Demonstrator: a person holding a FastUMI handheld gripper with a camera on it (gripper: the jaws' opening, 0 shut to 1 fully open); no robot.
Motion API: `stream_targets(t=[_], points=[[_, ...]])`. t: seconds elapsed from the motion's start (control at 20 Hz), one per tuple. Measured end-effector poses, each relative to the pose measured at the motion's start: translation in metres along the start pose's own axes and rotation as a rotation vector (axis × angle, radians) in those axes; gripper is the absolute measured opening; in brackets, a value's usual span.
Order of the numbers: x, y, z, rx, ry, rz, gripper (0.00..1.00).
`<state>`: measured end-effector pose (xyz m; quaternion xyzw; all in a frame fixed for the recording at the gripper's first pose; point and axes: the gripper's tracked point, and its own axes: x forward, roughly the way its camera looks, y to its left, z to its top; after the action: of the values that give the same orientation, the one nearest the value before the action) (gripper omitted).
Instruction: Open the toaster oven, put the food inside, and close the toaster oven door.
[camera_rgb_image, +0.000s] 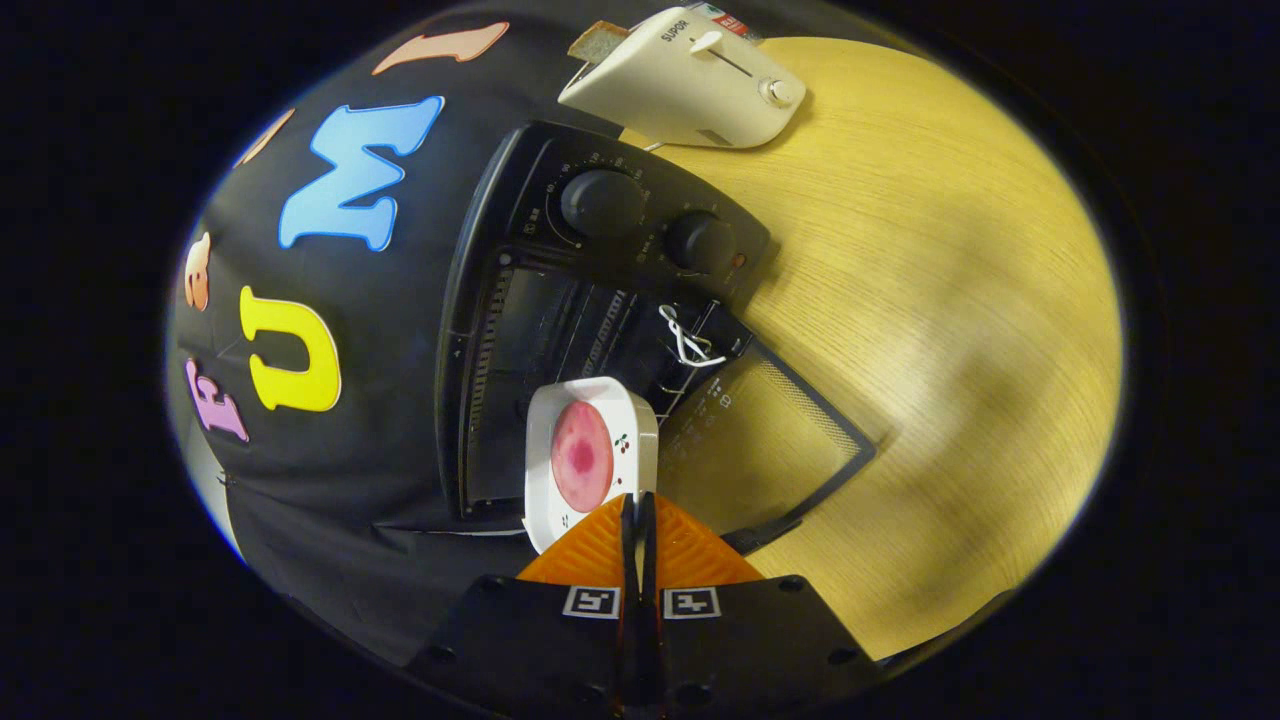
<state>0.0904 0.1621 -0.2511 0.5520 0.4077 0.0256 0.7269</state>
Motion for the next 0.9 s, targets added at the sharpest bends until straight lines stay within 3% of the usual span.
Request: stream_targets(t=[0.6,0.9], points=[[0.062,0.043,0.014,0.137,-0.107,0.048,0.02],[0.076,0.036,0.026,0.157,-0.159,-0.013,0.02]])
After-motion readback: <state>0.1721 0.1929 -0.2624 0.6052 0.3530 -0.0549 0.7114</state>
